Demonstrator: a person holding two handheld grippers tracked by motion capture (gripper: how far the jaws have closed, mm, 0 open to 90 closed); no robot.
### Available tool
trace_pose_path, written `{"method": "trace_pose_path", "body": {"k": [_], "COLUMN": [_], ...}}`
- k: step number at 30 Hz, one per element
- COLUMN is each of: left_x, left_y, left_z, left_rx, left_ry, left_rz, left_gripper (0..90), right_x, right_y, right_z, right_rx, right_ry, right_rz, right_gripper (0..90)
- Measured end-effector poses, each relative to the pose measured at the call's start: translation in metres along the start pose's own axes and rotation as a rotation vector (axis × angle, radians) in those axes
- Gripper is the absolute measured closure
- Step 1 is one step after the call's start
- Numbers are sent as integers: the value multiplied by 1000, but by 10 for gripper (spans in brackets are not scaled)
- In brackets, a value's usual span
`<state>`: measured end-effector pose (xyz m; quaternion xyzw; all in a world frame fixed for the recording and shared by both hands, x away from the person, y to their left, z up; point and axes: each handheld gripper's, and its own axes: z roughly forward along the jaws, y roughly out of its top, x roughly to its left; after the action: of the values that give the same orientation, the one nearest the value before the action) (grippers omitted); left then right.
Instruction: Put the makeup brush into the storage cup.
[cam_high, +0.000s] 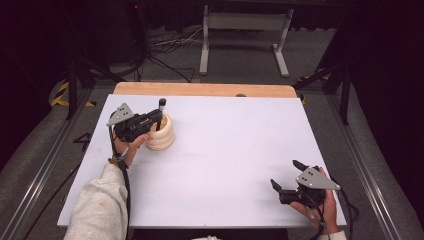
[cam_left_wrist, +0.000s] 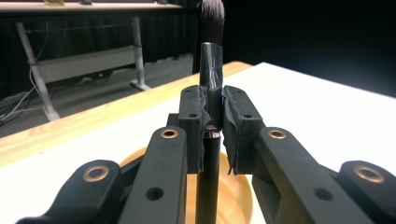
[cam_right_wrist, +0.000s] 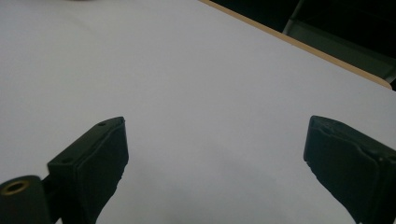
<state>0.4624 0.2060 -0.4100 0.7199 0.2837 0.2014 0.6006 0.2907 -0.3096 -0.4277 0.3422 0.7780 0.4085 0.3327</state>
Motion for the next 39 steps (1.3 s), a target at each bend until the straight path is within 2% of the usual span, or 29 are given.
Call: {"method": "trace_pose_path", "body": {"k": [8,12,21,39], "left_x": [1,4,3,3], "left_y": [-3,-6,-12,-15], "left_z": [-4,-7,-6,-5], "left_rx": [25,20,61,78], "left_ry": [3,2,9,22], "left_rz": [-5,-31,-9,6], "left_gripper": [787,787,786,785], "right_x": [1,1,0,0], "right_y": [0,0,0,-1], "right_z": [0,0,0,0], "right_rx": [1,3,4,5], "right_ry": [2,2,2,-2], "right_rz": [0,0,-3,-1], "right_gripper": [75,75,75,74]}}
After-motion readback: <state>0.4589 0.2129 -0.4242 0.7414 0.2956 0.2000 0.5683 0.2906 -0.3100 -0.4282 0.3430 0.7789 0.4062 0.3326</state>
